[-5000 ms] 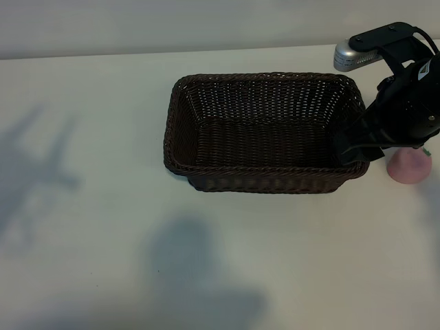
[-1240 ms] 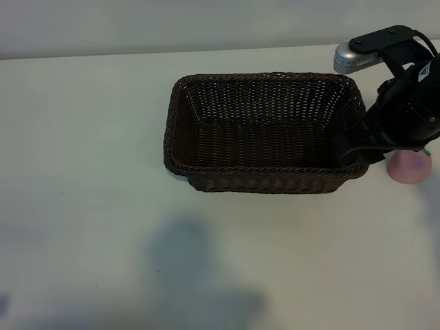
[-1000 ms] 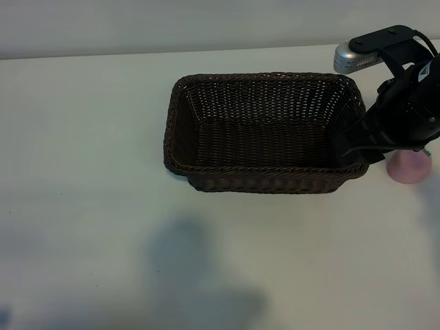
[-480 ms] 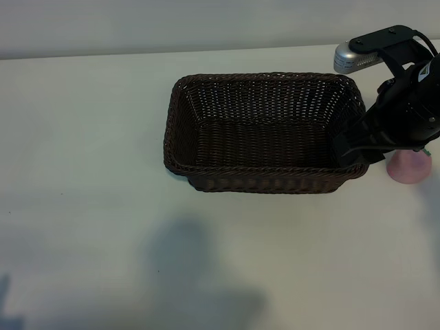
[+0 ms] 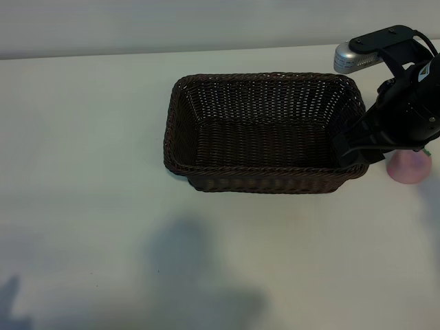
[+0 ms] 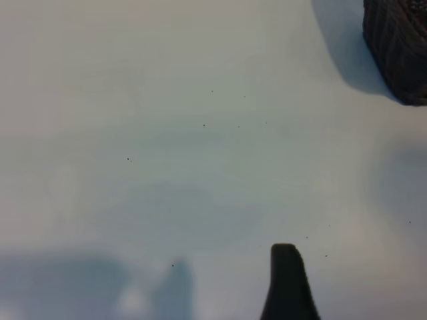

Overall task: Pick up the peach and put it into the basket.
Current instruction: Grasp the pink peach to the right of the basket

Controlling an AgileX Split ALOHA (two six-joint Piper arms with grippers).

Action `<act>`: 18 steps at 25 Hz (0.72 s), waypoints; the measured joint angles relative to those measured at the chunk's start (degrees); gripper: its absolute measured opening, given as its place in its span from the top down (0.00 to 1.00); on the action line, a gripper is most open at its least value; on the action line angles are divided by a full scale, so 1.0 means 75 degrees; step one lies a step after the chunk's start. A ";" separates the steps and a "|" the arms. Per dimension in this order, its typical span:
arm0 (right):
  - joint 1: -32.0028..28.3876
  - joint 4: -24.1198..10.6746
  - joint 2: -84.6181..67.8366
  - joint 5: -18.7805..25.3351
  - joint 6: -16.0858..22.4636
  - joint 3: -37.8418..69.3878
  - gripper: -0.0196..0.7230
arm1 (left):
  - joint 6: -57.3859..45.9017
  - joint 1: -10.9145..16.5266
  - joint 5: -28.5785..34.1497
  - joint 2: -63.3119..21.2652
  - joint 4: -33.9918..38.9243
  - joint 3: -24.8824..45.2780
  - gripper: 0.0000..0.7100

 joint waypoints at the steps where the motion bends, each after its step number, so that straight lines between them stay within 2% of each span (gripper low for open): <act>1: 0.0000 0.0000 0.0000 0.0000 0.0000 0.0000 0.17 | 0.0000 0.0000 0.0000 0.0000 0.0000 0.0000 0.30; 12: 0.0000 0.0000 0.0000 0.0000 0.0000 0.0000 0.17 | 0.0000 0.0015 0.0000 0.0000 0.0000 0.0006 0.30; 15: 0.0000 0.0000 0.0000 0.0000 0.0000 0.0000 0.17 | 0.0000 0.0300 0.0000 0.0000 0.0008 0.0006 0.30; 18: 0.0000 0.0000 0.0000 0.0000 0.0000 0.0000 0.17 | 0.0000 0.0839 0.0000 0.0000 0.0008 0.0006 0.30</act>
